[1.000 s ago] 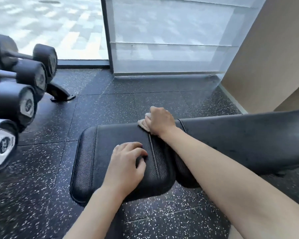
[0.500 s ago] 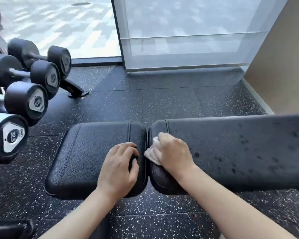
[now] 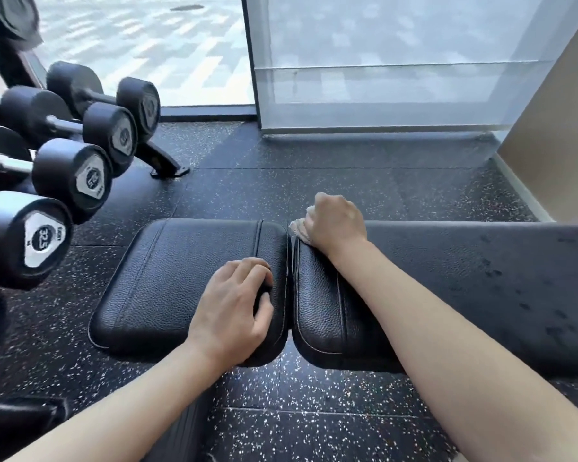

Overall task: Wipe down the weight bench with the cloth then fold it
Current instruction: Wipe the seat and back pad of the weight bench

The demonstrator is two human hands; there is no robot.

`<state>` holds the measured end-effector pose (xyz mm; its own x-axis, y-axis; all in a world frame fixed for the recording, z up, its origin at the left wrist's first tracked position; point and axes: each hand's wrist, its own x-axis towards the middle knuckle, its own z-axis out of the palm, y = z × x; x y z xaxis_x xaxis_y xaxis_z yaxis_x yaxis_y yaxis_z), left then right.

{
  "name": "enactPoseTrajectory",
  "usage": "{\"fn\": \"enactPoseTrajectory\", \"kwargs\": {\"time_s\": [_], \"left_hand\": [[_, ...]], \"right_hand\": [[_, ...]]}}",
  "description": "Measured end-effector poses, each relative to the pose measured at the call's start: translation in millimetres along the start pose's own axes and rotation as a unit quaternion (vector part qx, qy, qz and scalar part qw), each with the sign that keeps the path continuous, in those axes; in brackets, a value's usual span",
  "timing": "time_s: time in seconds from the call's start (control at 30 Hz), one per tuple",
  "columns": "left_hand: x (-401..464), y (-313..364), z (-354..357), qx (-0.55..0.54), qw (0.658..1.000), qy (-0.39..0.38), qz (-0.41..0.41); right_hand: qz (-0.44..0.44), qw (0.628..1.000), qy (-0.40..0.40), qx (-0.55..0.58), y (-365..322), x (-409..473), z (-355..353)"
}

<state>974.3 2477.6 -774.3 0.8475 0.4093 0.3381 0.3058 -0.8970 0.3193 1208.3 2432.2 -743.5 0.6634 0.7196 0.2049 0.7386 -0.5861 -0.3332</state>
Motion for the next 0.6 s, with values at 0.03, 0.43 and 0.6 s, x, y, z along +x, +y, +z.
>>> {"fn": "enactPoseTrajectory", "kwargs": {"time_s": [0.03, 0.43, 0.6], "left_hand": [[0.3, 0.0, 0.0, 0.003, 1.0, 0.0, 0.001], [15.0, 4.6, 3.3, 0.055, 0.998, -0.019, -0.002], [26.2, 10.4, 15.2, -0.012, 0.995, -0.069, 0.071]], "right_hand": [[-0.006, 1.0, 0.0, -0.003, -2.0, -13.6, -5.1], [-0.078, 0.993, 0.043, 0.078, 14.5, -218.4, -35.0], [0.022, 0.998, 0.057, 0.004, 39.7, -143.5, -32.7]]}}
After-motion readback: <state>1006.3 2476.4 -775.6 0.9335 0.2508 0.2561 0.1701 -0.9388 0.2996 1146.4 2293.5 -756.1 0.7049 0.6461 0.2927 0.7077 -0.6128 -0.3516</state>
